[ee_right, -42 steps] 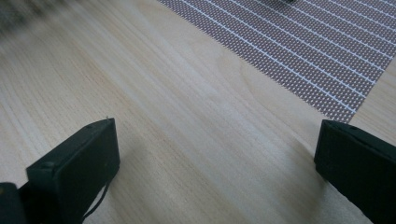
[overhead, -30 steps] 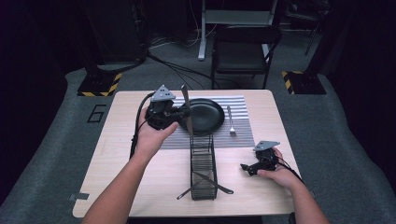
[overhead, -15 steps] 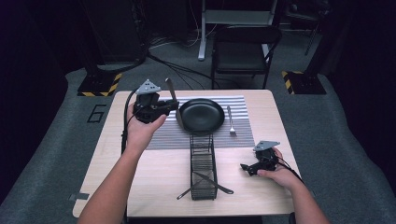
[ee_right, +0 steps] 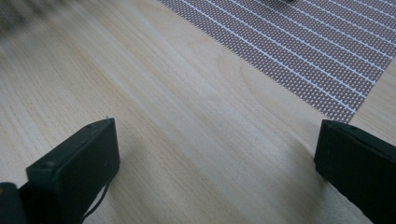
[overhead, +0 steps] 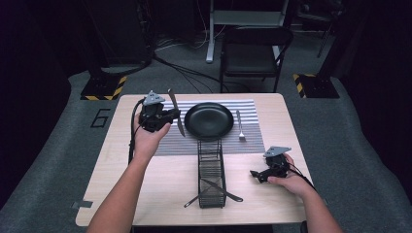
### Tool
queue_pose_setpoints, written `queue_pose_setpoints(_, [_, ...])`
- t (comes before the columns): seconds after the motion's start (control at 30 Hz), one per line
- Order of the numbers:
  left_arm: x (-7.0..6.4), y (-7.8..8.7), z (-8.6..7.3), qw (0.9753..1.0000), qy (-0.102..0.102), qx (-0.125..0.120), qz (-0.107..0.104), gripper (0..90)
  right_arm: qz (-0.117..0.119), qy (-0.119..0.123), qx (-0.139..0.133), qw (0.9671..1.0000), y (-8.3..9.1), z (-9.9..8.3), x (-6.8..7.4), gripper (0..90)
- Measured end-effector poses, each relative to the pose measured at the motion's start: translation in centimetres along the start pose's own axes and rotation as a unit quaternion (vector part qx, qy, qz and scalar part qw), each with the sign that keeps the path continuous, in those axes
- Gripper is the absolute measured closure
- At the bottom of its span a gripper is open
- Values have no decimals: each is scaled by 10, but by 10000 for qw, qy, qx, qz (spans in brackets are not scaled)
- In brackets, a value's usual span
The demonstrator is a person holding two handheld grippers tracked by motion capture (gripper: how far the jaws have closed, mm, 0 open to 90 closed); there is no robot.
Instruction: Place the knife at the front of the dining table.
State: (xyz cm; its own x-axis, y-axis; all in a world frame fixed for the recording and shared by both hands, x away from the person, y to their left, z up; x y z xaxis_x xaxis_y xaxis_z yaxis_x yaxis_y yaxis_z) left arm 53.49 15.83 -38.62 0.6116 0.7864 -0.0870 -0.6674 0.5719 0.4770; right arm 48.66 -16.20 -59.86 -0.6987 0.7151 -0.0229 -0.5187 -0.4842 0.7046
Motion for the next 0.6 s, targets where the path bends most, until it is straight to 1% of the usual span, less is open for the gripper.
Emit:
queue_pose_setpoints(0.07, [6,-3,-6,10000,57,4,54,828,1,-1,0,10000,0,0,0,0])
queue_pose_setpoints(0.1, [6,-3,-6,10000,57,4,54,828,1,-1,0,10000,0,0,0,0])
queue_pose_setpoints(0.23, [16,-9,-17,9997,178,18,143,828,0,2,0,10000,0,0,0,0])
queue_pose_setpoints(0.3, [20,-11,-23,9996,177,69,184,828,0,0,0,10000,0,0,0,0])
queue_pose_setpoints(0.33, [20,-11,-23,9996,177,69,184,828,0,0,0,10000,0,0,0,0])
queue_pose_setpoints(0.37, [23,-13,-27,9995,168,103,247,828,0,0,-1,10000,0,0,0,0])
queue_pose_setpoints(0.57, [31,-17,-41,9991,206,208,303,828,0,1,0,10000,0,0,0,0])
queue_pose_setpoints(0.6, [31,-17,-41,9991,206,208,303,828,0,1,0,10000,0,0,0,0])
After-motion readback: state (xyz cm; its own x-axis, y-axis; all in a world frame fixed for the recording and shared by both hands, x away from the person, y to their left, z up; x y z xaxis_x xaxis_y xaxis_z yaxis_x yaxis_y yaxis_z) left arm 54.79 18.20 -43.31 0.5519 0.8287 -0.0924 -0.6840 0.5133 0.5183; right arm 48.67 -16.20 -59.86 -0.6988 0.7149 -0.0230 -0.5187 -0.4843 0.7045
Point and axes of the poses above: each handheld gripper's, and its own axes: y roughly backward along the jaws, z roughly out of its top, x roughly to its left, the point moved 10 cm from there along -y, roughly forward along the jaws, and after that the axes turned 2 degrees about -z, right-handed, at the moved point
